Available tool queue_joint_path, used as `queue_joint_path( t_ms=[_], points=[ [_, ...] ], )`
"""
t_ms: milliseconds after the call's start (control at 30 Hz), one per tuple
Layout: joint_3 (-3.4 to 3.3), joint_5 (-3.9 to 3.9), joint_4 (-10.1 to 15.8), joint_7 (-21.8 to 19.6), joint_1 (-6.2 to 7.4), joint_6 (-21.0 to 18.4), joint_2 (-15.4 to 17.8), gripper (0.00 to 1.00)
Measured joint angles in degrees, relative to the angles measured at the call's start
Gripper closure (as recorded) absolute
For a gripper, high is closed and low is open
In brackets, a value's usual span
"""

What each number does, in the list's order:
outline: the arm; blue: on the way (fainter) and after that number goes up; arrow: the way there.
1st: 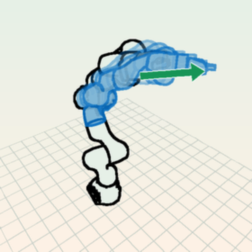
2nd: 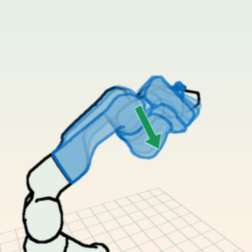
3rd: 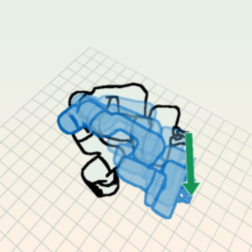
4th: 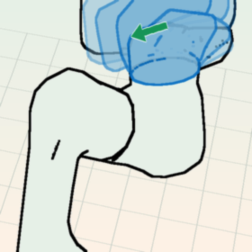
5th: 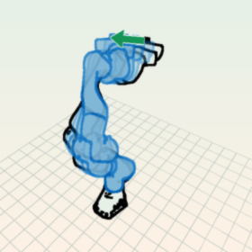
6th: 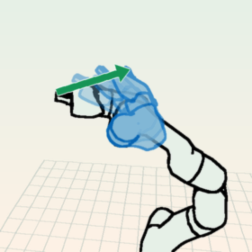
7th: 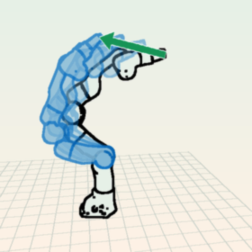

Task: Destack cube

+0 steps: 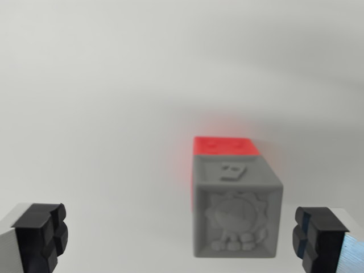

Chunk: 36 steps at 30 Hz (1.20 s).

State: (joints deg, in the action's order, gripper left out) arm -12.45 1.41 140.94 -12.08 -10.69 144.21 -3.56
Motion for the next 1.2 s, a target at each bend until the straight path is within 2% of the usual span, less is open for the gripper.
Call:
queue_joint_path(
  t_ms=[400, 533, 633, 700, 900, 1033, 1200],
  points=[
    [-1.3, 1.33, 2.04, 7.8, -2.62, 4.5, -2.64, 0.0],
    [-1.62, 1.92, 2.59, 10.68, -3.7, 6.09, -3.76, 0.0],
    [-1.67, 2.75, 2.89, 12.52, -4.52, 7.61, -4.93, 0.0],
    [-1.58, 3.36, 2.89, 13.04, -4.61, 8.53, -5.9, 0.0],
    [-0.56, 5.93, 2.7, 14.82, -4.79, 12.27, -10.31, 0.0],
    [-0.03, 7.1, 2.47, 15.73, -5.16, 13.85, -12.09, 0.0],
    [0.52, 8.12, 2.28, 16.51, -5.53, 15.1, -13.54, 0.0]
  ],
)
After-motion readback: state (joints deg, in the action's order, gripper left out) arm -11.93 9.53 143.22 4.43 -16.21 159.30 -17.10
